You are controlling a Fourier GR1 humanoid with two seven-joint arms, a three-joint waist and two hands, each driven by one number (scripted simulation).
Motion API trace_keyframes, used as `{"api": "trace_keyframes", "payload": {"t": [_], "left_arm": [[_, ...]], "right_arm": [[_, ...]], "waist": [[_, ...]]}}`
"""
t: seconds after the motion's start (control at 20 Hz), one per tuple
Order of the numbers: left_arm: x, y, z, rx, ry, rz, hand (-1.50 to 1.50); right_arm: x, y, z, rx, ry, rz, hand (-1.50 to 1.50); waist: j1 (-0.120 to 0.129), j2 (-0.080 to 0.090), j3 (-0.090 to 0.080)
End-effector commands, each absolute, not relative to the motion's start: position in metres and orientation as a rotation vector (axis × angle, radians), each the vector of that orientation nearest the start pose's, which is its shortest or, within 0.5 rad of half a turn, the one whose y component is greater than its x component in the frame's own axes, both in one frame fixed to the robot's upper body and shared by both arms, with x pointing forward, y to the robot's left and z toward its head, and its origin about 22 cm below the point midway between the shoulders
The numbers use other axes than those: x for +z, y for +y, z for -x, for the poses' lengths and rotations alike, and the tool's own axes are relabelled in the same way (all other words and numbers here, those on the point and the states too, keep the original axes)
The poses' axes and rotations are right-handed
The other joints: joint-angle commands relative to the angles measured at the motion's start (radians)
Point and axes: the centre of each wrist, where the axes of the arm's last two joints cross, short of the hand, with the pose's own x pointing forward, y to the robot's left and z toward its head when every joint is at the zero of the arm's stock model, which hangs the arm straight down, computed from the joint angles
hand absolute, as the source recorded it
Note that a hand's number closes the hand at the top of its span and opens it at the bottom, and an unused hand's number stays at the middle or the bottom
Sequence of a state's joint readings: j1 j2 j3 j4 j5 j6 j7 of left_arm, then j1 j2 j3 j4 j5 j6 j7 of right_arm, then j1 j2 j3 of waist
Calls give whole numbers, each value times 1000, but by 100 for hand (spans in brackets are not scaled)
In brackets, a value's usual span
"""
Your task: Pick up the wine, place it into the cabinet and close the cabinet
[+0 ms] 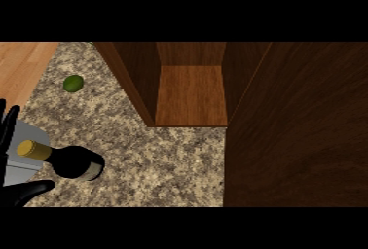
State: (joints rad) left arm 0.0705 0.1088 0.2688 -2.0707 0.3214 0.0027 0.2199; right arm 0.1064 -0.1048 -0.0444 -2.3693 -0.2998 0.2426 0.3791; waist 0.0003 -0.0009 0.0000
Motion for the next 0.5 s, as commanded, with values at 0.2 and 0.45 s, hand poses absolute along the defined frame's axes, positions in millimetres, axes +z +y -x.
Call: {"api": "trace_keyframes", "payload": {"t": [0.2, 0.45], "left_arm": [[86, 335, -174, 258, -1791, -65, -150], [70, 352, -181, 281, -1750, -97, -150]], "right_arm": [[181, -236, -148, 225, -1914, -278, -150], [174, -241, -155, 245, -1906, -247, -150]], "waist": [[3, 0, -1], [0, 0, 0]]}}
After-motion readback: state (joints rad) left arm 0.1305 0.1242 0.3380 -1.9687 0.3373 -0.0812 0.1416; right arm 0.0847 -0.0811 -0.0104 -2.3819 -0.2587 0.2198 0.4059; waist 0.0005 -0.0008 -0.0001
